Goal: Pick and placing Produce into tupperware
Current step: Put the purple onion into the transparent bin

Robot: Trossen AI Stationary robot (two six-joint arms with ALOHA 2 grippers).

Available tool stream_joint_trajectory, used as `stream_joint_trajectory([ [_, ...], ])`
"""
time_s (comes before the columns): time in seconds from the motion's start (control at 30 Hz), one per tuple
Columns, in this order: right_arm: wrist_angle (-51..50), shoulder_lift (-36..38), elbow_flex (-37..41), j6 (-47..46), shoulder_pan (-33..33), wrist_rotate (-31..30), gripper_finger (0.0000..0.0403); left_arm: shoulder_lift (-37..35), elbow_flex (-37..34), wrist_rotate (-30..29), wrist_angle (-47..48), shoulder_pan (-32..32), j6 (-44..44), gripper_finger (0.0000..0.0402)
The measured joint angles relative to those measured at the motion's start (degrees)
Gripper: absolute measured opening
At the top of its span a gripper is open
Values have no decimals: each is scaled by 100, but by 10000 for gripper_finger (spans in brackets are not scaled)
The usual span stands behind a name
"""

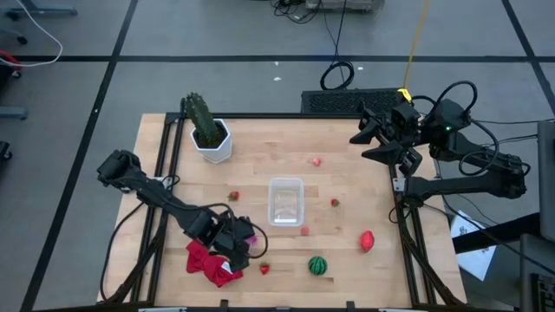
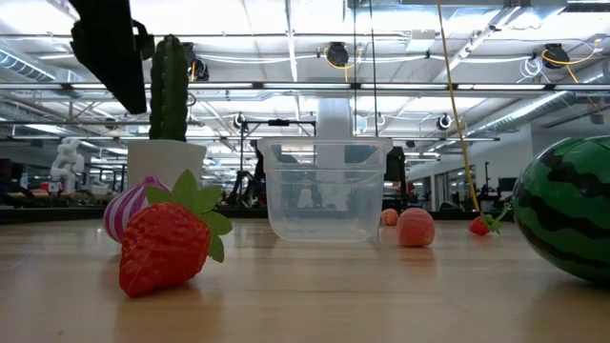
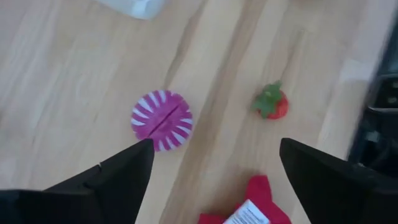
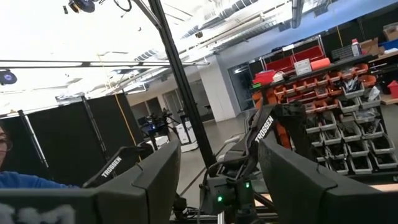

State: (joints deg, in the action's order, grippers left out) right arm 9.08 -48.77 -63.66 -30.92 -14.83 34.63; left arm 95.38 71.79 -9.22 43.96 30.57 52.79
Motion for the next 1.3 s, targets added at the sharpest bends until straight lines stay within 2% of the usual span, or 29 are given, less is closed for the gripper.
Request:
stream_joint_trajectory([
  [0.57,-68,2,0,28,-2,15,210,847,-62,223,-335,-288,291,335],
  [0.73,-66,2,2,28,-2,15,210,979,-57,208,-582,-353,233,335],
  [1.1,-66,2,2,12,-1,15,210,1108,-57,174,-488,-450,284,310],
  [1.3,-71,2,2,9,-2,15,210,1097,-59,173,-546,-464,330,317],
])
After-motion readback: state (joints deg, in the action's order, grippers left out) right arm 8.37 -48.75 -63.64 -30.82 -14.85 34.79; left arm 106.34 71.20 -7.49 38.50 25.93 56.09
